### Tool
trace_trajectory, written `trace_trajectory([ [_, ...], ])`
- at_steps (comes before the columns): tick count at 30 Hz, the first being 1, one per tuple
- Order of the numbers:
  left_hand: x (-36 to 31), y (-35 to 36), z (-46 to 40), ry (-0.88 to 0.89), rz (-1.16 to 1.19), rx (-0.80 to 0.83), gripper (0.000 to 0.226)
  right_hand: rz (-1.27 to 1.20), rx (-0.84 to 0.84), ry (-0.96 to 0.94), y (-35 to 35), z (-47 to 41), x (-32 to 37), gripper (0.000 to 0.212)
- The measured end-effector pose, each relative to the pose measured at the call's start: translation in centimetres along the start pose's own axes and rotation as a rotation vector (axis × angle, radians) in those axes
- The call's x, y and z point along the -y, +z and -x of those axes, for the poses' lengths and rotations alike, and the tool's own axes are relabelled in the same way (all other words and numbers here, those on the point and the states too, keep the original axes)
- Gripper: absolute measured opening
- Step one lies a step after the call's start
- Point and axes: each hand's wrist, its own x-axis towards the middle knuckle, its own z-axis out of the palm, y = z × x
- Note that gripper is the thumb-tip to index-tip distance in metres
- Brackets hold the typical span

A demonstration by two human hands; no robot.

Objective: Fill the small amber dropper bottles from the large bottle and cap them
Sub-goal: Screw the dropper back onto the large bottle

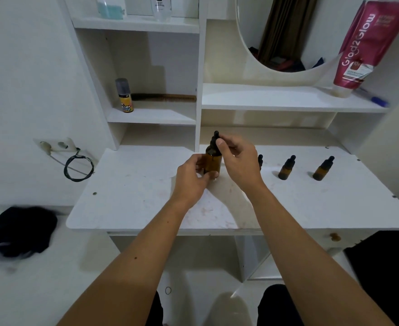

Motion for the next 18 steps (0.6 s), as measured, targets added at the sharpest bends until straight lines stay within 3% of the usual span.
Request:
trace_trajectory([
  [7,-0.14,0.06,0.03,-0.009,-0.002,0.003,0.053,-0.112,0.007,0.043,-0.23,-0.38,-0.29,0.018],
  [18,-0.16,0.15,-0.04,-0.014,-0.015,-0.003,0.051,-0.031,0.038,0.007,-0.67,-0.96,-0.62,0.021],
])
